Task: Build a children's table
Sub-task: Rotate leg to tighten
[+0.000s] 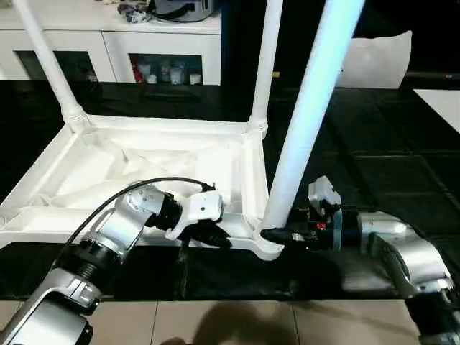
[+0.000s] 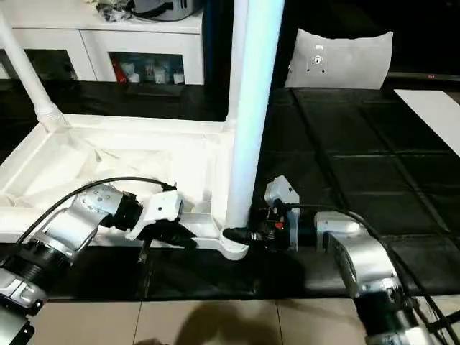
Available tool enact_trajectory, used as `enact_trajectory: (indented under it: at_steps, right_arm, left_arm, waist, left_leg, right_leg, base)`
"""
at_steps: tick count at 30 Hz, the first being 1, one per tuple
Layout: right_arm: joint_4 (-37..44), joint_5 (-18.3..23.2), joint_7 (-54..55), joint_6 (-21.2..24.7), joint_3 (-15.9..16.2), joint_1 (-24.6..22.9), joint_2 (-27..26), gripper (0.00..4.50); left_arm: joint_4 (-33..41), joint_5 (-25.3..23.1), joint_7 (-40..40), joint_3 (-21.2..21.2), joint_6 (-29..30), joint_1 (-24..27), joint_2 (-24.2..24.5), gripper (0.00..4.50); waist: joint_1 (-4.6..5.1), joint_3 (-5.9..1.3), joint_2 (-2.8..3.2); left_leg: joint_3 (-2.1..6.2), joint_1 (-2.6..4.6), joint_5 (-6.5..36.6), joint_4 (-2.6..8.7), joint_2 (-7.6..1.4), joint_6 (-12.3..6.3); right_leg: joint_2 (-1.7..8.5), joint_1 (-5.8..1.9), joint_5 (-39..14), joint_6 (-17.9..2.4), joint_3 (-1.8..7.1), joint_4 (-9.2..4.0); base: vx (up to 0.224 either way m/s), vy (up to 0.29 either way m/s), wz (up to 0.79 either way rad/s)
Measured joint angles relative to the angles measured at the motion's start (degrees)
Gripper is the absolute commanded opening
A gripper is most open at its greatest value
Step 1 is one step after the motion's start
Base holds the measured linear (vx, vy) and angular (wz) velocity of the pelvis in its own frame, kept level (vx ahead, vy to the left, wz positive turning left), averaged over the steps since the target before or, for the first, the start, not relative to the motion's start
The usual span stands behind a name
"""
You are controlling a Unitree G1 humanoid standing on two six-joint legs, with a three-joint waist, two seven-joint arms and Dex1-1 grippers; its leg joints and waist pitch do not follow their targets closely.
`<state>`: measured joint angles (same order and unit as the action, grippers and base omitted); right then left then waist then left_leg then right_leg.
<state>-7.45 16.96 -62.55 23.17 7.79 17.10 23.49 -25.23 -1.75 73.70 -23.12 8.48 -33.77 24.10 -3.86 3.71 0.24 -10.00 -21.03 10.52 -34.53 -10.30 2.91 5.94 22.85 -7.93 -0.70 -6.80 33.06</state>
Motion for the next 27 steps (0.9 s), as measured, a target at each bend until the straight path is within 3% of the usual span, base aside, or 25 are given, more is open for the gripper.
enact_trajectory:
  at_steps: [6,8,10,13,15,18,24,27]
  right_arm:
    - [-2.27,-6.77,23.16,0.17,-3.98,1.46,-11.07,1.99]
    - [-4.11,-8.1,28.63,0.43,-5.14,2.85,-13.32,1.99]
    - [-5.8,-9.32,34.95,1.23,-6.38,4.47,-16.26,1.99]
    - [-8.0,-10.7,41.66,0.85,-7.32,6.29,-18.86,1.99]
    - [-9.06,-11.22,43.97,-0.78,-8.05,6.79,-20.0,2.54]
    - [-9.01,-11.78,44.84,-1.51,-8.56,6.89,-20.85,2.9]
    - [-8.74,-11.83,43.48,-3.2,-8.53,6.67,-20.69,3.35]
    - [-7.02,-10.7,40.56,-4.02,-8.34,5.39,-19.19,3.6]
  left_arm:
    - [-2.65,-3.13,-13.76,3.01,8.79,-1.92,-6.5,0.0]
    - [-3.36,-3.1,-17.84,3.8,11.15,-2.11,-9.21,0.0]
    - [-4.55,-3.07,-22.15,4.95,13.08,-2.53,-11.88,0.0]
    - [-6.32,-3.06,-27.23,5.83,14.24,-3.33,-14.87,0.0]
    - [-6.73,-3.41,-29.28,6.14,14.24,-3.65,-16.09,0.0]
    - [-6.75,-3.67,-29.61,6.21,14.35,-4.18,-16.54,0.0]
    - [-6.68,-3.57,-28.73,6.03,13.04,-4.51,-15.82,0.0]
    - [-5.97,-3.55,-26.86,5.6,11.53,-4.5,-14.3,0.0]
  waist:
    - [2.86,-0.05,0.06]
    - [4.33,0.0,0.36]
    - [5.52,0.08,0.58]
    - [6.75,0.14,0.59]
    - [6.87,0.18,0.59]
    - [6.79,0.16,0.62]
    - [6.48,0.12,0.57]
    - [5.56,0.03,0.43]
  left_leg:
    - [0.28,-0.05,0.0,-0.27,-0.03,0.01]
    - [0.58,-0.03,0.02,-0.24,-0.36,-0.01]
    - [0.68,-0.02,0.03,-0.23,-0.67,-0.01]
    - [0.62,0.14,0.05,-0.14,-0.32,-0.02]
    - [0.65,0.14,0.06,0.02,-0.02,-0.04]
    - [0.97,-0.38,0.05,0.02,-0.06,-0.06]
    - [0.87,-0.44,0.19,0.01,0.33,-0.3]
    - [0.73,-0.94,0.23,0.0,0.39,-0.36]
  right_leg:
    - [0.04,-0.21,-0.03,0.04,-0.61,-0.74]
    - [0.25,-0.97,-0.03,0.04,-1.99,-2.02]
    - [0.27,-1.48,-0.03,0.04,-2.66,-2.77]
    - [0.36,-1.46,-0.05,0.03,-2.19,-2.61]
    - [0.77,-1.23,-0.05,0.03,-2.56,-2.54]
    - [1.0,-1.02,-0.05,0.03,-3.24,-2.59]
    - [0.97,-0.59,0.13,-0.1,-2.16,-1.58]
    - [0.95,0.28,0.28,-0.37,-1.71,-0.53]
  base:
    - [0.0,0.0,0.0]
    - [-0.005,0.025,-0.02]
    - [-0.005,0.025,-0.02]
    - [0.0,0.0,0.0]
    - [0.0,0.0,0.0]
    - [0.0,0.0,0.0]
    - [0.0,0.0,0.0]
    - [0.0,0.0,0.0]
